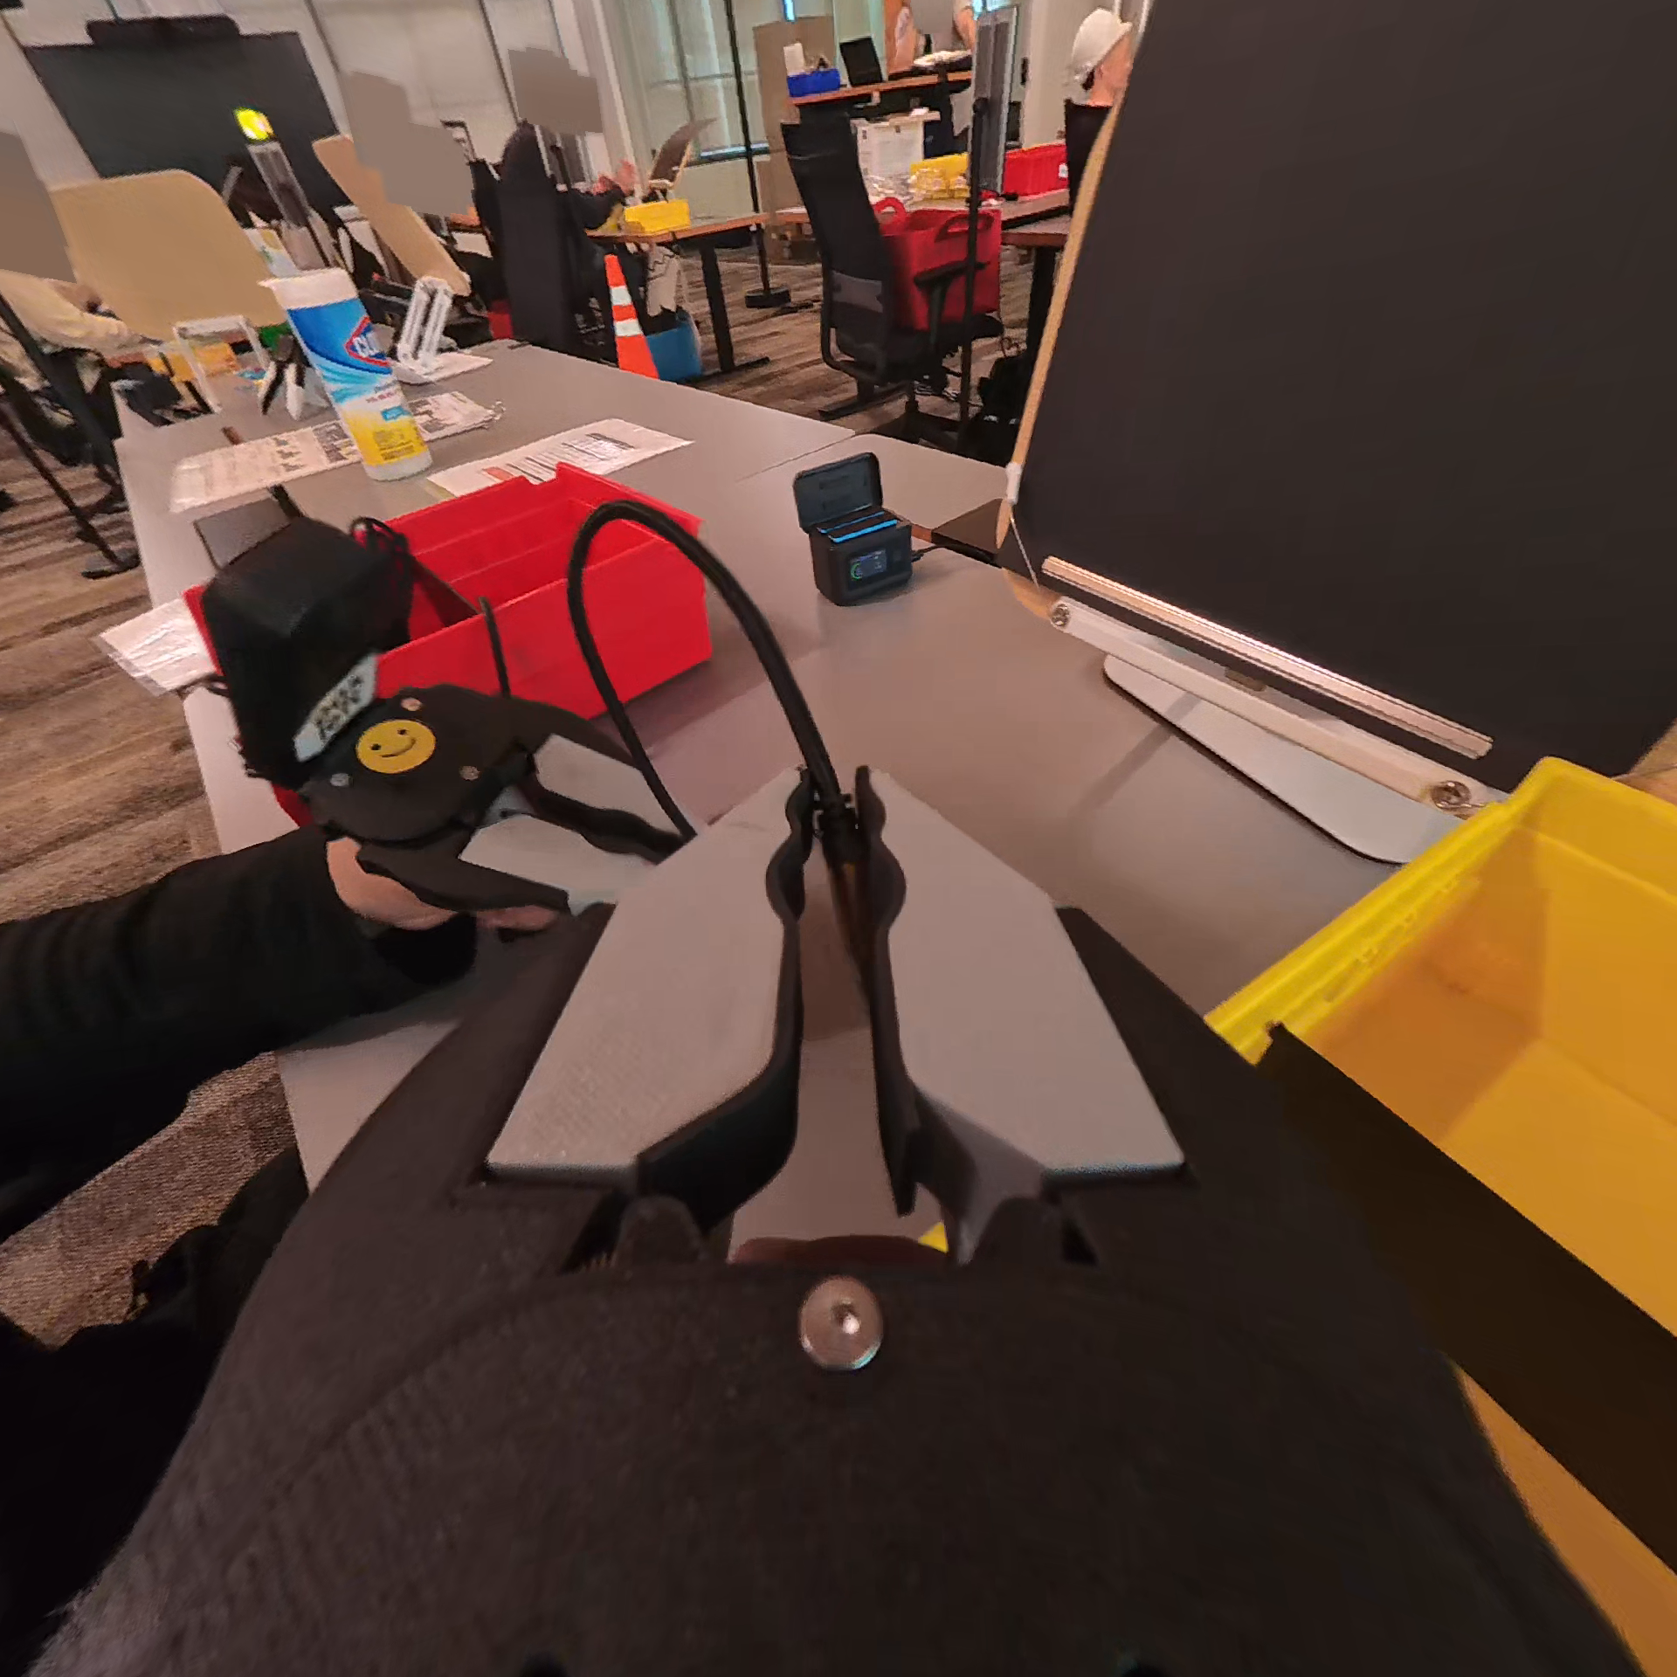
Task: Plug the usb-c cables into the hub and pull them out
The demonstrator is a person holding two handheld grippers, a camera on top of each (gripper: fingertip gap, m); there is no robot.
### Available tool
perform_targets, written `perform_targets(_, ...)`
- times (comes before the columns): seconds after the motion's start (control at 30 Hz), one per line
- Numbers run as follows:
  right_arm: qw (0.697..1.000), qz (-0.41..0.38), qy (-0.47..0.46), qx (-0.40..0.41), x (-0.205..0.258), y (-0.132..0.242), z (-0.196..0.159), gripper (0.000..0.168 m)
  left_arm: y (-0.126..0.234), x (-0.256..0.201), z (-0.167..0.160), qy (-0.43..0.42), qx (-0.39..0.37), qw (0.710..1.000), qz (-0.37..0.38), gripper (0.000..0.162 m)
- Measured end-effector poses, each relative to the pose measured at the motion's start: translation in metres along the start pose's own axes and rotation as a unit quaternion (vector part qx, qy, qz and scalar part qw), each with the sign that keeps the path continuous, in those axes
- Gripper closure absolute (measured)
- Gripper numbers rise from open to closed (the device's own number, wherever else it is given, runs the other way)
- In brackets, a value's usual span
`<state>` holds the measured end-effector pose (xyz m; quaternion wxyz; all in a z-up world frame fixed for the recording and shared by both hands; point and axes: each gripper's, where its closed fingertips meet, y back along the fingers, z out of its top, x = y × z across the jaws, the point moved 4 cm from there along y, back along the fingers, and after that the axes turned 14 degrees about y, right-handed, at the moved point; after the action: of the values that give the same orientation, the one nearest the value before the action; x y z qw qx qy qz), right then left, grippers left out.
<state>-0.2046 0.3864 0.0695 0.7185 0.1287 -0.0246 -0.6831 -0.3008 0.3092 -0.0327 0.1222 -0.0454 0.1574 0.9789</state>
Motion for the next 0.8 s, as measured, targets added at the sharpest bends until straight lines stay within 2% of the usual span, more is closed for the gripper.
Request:
perform_targets(0.17,0.994,0.016,0.015,0.108,0.019,0.011,-0.031,0.140,0.011,0.020,0.004,-0.032,-0.020,0.996,0.084,0.158)
perform_targets(0.23,0.992,0.031,0.013,0.118,0.035,0.015,-0.039,0.142,0.013,0.033,0.005,-0.051,-0.022,0.989,0.139,0.158)
perform_targets(0.33,0.985,0.109,0.000,0.134,0.074,0.009,-0.050,0.142,0.013,0.038,0.005,-0.081,-0.019,0.979,0.186,0.158)
perform_targets(0.47,0.984,0.140,0.000,0.107,0.110,-0.019,-0.054,0.145,0.013,0.029,0.011,-0.132,-0.046,0.970,0.200,0.158)
perform_targets(0.53,0.990,0.117,-0.015,0.076,0.113,-0.037,-0.050,0.142,0.012,0.024,0.013,-0.159,-0.055,0.963,0.209,0.158)
perform_targets(0.63,0.999,0.021,-0.023,0.031,0.086,-0.056,-0.047,0.144,0.009,0.020,0.010,-0.195,-0.050,0.955,0.219,0.158)
perform_targets(0.8,0.999,0.007,-0.043,0.013,0.063,-0.079,-0.047,0.140,0.006,0.011,0.007,-0.210,-0.051,0.957,0.195,0.159)
